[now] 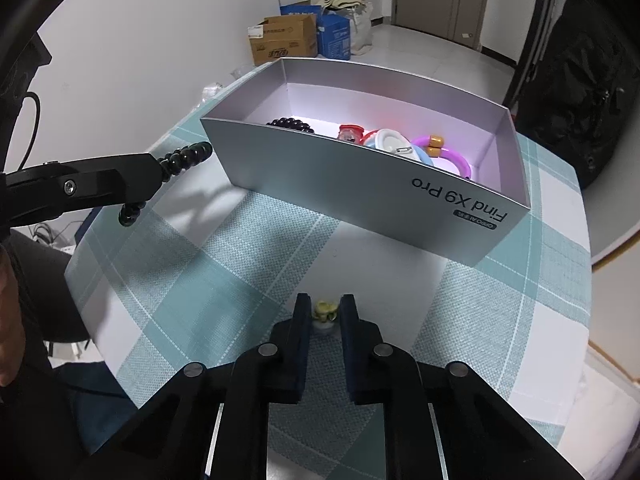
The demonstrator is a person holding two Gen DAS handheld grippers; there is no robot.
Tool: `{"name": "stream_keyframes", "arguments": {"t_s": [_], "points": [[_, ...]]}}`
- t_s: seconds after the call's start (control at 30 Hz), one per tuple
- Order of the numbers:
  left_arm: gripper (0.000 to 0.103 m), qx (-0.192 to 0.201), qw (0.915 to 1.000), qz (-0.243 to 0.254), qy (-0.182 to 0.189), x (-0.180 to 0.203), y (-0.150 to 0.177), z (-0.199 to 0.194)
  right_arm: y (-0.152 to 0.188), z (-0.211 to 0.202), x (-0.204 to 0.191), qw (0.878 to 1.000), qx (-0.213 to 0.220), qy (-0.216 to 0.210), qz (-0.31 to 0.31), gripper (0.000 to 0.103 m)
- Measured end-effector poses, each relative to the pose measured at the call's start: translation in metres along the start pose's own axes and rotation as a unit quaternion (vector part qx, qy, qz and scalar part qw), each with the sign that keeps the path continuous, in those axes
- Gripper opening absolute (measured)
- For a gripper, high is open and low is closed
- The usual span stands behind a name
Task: Organize jewelry
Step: 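Grasp the small yellow charm with the right tool while the left tool holds the bracelet, then carry the bracelet and yellow charm into the silver box and open both tools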
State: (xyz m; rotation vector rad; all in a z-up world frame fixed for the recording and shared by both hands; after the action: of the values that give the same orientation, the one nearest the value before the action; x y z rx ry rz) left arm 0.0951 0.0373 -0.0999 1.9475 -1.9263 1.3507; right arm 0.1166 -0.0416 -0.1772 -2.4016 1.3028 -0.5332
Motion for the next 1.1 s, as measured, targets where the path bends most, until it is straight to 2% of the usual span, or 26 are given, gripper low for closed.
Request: {"name": "stream_keyframes", "arguments": {"t_s": [0.23,0.5,0.63,1.1], "points": [[0.035,0.021,0.9995,0.009,0.021,0.009,-0.006,-0.005,-0.013,-0.012,0.011,0.999,0.013,-0.026,0.035,0.013],[0.034,0.044,0.9984,0.017,0.032,0.021,-0.023,-0.004,-0.042,-0.051,0.041,0.988,0.073,-0.082,0.111,0.013],[0.035,0.053,0.9979,0.015,0.034,0.025,-0.033,-0.002,-0.052,-0.066,0.046,0.983,0.089,-0.097,0.132,0.013],[0.034,0.048,0.9973,-0.037,0.042,0.016,-0.057,0.024,-0.082,-0.055,0.072,0.967,0.086,-0.136,0.196,0.013]]}}
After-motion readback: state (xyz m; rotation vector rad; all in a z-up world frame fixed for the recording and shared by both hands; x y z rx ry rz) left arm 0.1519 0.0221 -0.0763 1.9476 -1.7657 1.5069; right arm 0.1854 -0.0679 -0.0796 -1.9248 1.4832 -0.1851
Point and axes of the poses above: each gripper's, at about its wrist camera, not at the fingertips, and z roughly the way its jaws point, x to its right, y to its underside, the point moved 8 cm from there along z, roughly the way its jaws point, and after that the axes turned 13 degrees about y, right-handed, at the moved point
